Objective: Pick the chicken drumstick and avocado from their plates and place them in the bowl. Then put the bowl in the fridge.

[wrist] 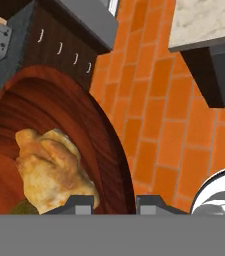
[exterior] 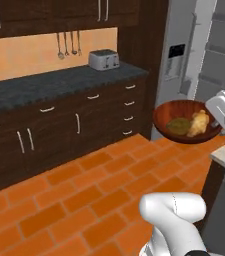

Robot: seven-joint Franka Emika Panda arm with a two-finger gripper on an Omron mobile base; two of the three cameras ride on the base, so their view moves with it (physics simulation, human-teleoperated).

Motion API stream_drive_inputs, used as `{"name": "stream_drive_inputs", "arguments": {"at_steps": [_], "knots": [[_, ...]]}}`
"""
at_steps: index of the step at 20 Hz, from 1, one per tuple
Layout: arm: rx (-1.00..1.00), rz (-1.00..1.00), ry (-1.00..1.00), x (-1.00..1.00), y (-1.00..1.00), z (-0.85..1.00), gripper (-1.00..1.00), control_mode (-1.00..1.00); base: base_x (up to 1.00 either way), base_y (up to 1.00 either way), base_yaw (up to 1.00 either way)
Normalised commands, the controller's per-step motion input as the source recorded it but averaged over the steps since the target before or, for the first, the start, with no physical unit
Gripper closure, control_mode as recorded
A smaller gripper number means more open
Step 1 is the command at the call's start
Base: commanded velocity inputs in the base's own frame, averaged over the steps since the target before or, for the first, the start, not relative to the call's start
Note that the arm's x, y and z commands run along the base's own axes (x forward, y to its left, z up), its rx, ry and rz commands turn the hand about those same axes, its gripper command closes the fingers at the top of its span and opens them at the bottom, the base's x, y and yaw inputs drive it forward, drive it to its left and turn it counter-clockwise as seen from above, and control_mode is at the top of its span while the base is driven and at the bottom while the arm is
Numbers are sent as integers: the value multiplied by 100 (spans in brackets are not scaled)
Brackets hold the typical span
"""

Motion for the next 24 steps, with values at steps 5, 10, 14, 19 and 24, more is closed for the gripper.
{"name": "stream_drive_inputs", "arguments": {"at_steps": [5, 10, 14, 19, 24], "knots": [[0, 0, 0, 0, 0, 0, 100, 100, 90, -4, -49], [0, 0, 0, 0, 0, 0, 100, 100, 71, 8, -56], [0, 0, 0, 0, 0, 0, 100, 100, 36, 73, -65], [0, 0, 0, 0, 0, 0, 100, 100, 57, 99, -62], [0, 0, 0, 0, 0, 0, 100, 100, 95, 100, -58]]}}
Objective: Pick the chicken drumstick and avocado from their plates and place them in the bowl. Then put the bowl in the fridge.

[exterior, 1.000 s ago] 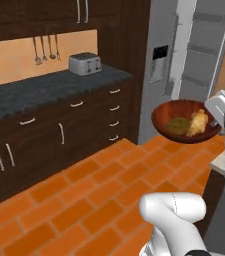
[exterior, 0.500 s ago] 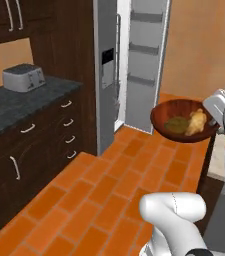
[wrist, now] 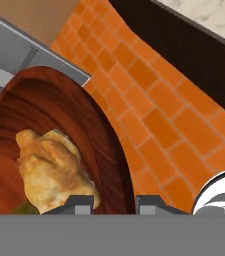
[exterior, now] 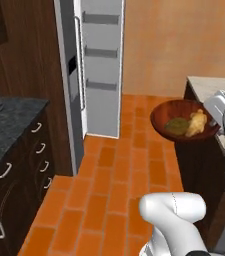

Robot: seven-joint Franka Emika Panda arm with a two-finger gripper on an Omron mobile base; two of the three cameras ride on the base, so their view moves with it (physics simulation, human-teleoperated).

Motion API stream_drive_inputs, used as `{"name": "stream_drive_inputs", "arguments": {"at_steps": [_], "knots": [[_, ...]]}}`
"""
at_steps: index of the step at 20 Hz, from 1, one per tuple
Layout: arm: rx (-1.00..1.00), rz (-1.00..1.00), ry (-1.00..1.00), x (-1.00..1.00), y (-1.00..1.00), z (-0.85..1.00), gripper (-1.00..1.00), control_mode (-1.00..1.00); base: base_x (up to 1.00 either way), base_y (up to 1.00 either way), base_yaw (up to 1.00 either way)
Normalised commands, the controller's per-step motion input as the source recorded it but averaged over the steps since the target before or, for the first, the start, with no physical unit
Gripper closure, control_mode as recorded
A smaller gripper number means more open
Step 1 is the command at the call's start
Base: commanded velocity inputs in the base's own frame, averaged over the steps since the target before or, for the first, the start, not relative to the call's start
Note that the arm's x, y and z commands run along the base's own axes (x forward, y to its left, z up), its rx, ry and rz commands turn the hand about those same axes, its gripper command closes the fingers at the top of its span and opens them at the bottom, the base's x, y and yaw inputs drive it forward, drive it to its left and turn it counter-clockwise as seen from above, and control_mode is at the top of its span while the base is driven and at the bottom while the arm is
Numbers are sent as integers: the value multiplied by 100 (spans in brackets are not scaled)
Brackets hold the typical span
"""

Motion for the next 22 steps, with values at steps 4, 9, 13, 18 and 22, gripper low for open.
{"name": "stream_drive_inputs", "arguments": {"at_steps": [4, 9, 13, 18, 22], "knots": [[0, 0, 0, 0, 0, 0, 100, 100, 100, 100, -17], [0, 0, 0, 0, 0, 0, 100, 100, 100, 61, -1], [0, 0, 0, 0, 0, 0, 100, 100, 100, -13, 16], [0, 0, 0, 0, 0, 0, 100, 100, 100, -12, 36], [0, 0, 0, 0, 0, 0, 100, 100, 90, -44, 66]]}}
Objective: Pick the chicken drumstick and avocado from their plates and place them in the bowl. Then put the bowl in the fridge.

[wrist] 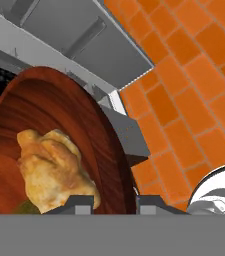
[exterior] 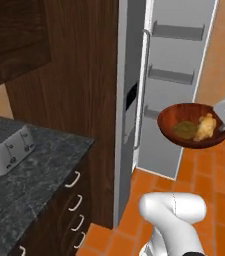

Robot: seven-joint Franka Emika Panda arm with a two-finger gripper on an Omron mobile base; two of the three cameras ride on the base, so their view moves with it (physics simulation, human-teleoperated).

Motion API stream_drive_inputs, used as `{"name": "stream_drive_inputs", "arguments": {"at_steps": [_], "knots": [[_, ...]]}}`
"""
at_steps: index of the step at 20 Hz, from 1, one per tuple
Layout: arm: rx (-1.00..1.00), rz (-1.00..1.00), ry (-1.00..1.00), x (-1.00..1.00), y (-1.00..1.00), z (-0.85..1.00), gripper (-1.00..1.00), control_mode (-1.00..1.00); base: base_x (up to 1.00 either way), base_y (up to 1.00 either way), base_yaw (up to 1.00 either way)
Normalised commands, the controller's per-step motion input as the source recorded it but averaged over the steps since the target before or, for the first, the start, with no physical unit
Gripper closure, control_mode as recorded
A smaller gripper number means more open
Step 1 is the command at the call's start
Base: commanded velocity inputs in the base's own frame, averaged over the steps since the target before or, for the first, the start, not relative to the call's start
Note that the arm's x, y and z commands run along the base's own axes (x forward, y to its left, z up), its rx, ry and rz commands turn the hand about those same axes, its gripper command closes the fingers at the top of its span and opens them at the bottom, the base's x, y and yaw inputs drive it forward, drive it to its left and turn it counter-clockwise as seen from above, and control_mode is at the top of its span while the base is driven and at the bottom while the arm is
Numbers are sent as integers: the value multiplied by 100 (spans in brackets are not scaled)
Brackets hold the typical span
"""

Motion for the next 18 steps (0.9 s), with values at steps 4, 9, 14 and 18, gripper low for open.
{"name": "stream_drive_inputs", "arguments": {"at_steps": [4, 9, 14, 18], "knots": [[0, 0, 0, 0, 0, 0, 100, 100, 24, -83, 57], [0, 0, 0, 0, 0, 0, 100, 100, 37, -82, 52], [0, 0, 0, 0, 0, 0, 100, 100, 75, -66, 51], [0, 0, 0, 0, 0, 0, 100, 100, 15, -66, 35]]}}
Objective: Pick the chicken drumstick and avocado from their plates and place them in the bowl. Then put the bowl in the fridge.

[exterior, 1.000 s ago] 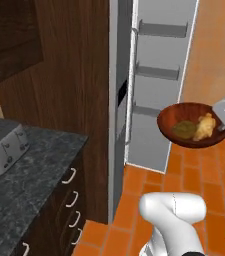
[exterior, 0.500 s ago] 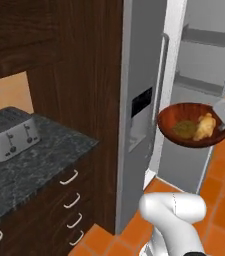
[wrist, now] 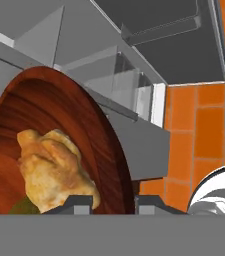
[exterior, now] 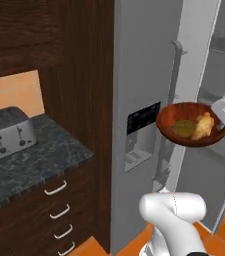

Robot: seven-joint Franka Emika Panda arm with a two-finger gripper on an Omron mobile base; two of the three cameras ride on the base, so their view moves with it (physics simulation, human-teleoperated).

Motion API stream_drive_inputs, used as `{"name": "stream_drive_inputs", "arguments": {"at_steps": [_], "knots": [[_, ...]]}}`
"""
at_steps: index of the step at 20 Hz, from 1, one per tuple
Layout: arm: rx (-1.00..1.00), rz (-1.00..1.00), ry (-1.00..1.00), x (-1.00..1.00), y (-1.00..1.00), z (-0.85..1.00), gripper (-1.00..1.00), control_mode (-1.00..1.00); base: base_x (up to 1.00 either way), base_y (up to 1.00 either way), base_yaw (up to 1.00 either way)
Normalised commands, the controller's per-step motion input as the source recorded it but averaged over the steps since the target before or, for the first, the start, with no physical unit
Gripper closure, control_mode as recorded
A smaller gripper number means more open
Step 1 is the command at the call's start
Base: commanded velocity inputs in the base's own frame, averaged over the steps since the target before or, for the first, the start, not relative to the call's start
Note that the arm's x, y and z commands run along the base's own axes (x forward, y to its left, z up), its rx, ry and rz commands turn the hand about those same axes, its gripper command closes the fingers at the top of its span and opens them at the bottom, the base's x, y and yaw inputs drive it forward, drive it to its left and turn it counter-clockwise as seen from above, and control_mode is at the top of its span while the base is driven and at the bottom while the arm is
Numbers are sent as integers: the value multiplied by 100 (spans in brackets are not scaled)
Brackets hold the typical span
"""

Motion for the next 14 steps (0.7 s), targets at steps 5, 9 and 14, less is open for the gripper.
{"name": "stream_drive_inputs", "arguments": {"at_steps": [5, 9, 14], "knots": [[0, 0, 0, 0, 0, 0, 100, 100, 1, -78, 5], [0, 0, 0, 0, 0, 0, 100, 100, 48, -74, 0], [0, 0, 0, 0, 0, 0, 100, 100, 93, -16, 0]]}}
